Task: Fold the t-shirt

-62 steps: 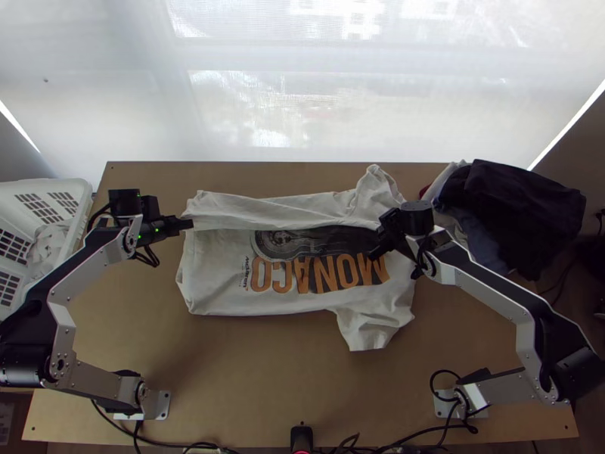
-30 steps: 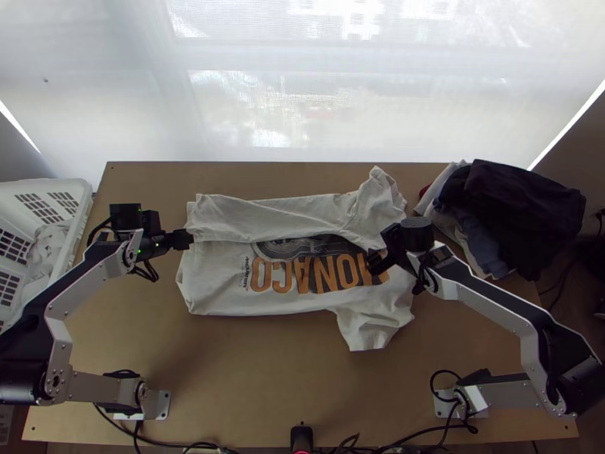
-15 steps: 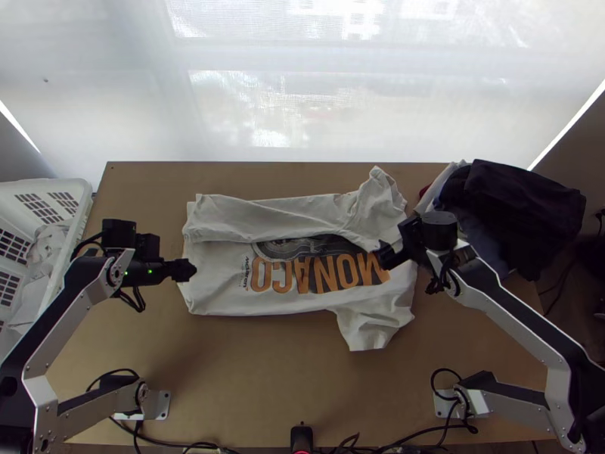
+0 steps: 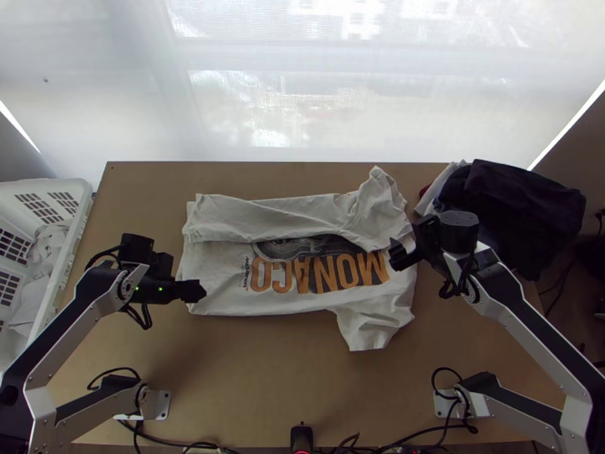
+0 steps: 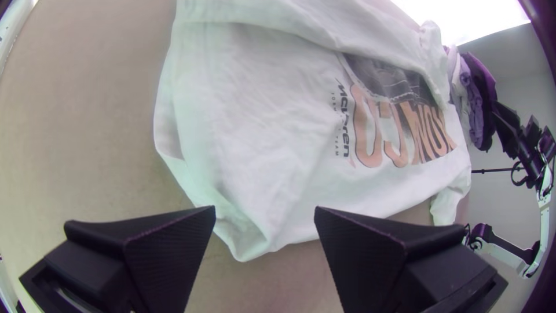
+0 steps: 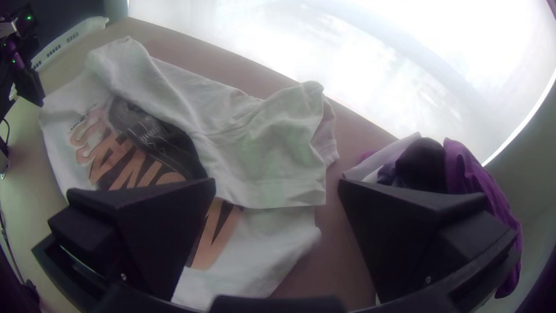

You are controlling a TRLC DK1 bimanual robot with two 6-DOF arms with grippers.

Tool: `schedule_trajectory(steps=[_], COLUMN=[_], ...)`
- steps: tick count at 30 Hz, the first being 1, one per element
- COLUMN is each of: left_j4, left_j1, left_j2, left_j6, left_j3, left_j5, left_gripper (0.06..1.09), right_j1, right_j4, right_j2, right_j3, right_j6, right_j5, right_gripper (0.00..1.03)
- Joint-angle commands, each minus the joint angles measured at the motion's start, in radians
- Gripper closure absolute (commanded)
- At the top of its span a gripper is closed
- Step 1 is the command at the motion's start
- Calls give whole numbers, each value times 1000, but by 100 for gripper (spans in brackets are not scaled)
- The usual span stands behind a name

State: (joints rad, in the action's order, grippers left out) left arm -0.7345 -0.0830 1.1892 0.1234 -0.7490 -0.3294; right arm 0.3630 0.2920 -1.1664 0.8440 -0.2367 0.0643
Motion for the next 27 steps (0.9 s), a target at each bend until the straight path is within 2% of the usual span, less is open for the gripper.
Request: schedule_trajectory(steps=[1,9,15,27], left_j4=[55,81,99,172], left_j1=[-14,-156,-192,-101], left_j2=[36,127,138,194], left_j6=[13,68,62,-5], left_j3=[22,-90,-141,-64], left_j5=[6,-2,-3,7], left_gripper=[25,23,19,18], right_j1=[-7,-22,-35,-47], right_j4=[32,49,50,55], right_j2=[36,51,65,77], right_j3=[-8,-42,-77,-86], right_j6=[-1,-9,-10,-21], right_j5=[2,2,2,2], right_gripper=[5,5,5,5])
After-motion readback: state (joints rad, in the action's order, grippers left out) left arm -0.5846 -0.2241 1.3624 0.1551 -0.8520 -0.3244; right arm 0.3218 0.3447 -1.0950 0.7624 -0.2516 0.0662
